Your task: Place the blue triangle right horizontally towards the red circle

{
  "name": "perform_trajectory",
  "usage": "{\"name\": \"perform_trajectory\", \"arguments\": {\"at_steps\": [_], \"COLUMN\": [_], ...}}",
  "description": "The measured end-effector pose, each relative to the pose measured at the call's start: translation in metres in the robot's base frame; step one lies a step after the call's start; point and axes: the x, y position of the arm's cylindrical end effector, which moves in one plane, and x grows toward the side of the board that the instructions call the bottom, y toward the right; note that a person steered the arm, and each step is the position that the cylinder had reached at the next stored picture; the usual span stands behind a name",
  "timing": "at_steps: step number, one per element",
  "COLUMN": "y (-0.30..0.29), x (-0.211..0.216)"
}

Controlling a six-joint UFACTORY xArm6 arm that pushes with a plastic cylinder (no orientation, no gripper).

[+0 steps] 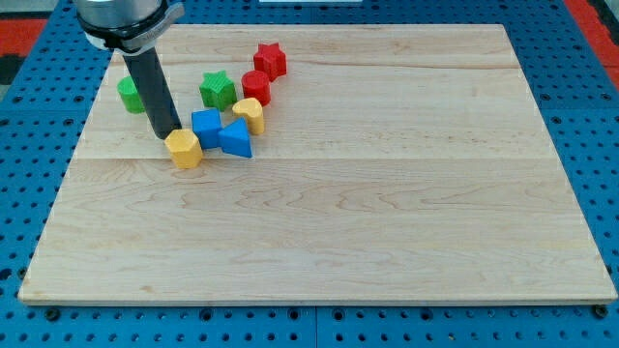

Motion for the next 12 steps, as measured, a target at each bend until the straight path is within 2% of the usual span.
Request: {"name": "perform_trajectory", "arguments": {"at_steps": [1,3,5,7,8,9,11,12], "y": [0.000,-0.012,-0.057,0.017,0.073,0.124,0.166,0.205], "x": [0.000,-0.028,-0.044,0.017,0.025,0.025,-0.009,-0.010]}}
